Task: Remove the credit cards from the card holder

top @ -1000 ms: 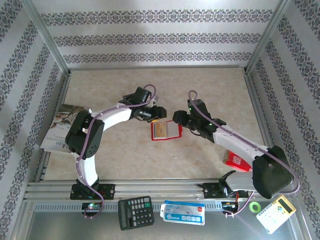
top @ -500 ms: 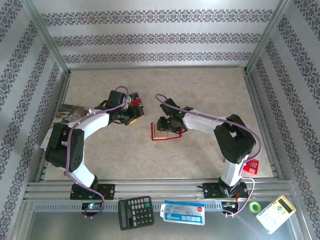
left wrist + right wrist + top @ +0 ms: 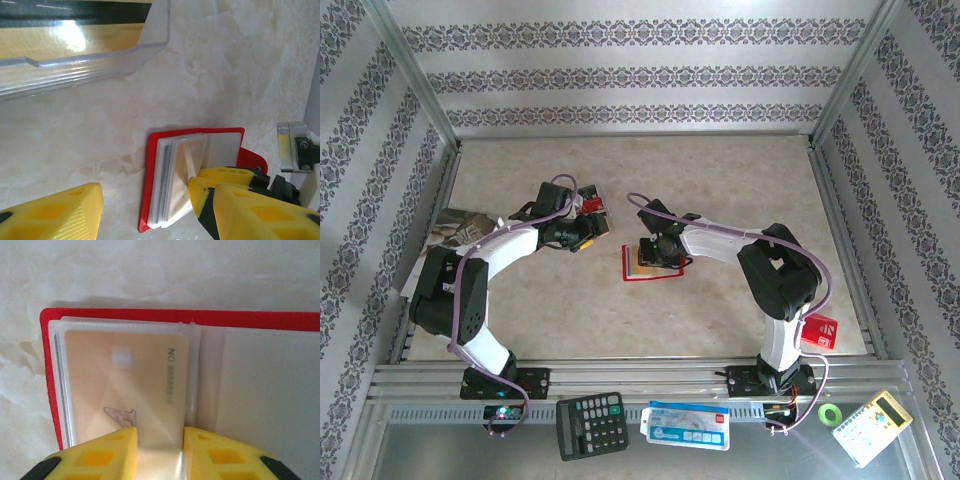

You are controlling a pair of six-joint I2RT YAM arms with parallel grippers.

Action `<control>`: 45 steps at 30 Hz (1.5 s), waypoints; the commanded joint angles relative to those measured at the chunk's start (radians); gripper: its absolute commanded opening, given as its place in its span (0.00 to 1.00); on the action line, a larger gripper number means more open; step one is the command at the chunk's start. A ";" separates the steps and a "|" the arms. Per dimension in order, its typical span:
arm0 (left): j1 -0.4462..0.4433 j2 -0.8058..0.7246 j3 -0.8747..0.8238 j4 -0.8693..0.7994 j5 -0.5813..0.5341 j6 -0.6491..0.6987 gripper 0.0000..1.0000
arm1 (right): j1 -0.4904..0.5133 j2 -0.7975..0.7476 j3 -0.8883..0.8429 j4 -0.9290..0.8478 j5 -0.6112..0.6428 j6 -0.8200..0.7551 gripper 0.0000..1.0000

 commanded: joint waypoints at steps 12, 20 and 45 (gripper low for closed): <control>-0.035 0.041 -0.002 0.030 0.050 -0.006 0.57 | -0.008 -0.078 -0.036 -0.001 -0.014 -0.021 0.32; -0.051 0.047 0.006 0.035 0.056 -0.015 0.57 | 0.002 -0.074 -0.020 -0.043 0.058 -0.053 0.46; -0.202 0.163 0.061 0.081 0.119 -0.063 0.32 | -0.054 0.000 -0.107 0.043 -0.050 -0.030 0.27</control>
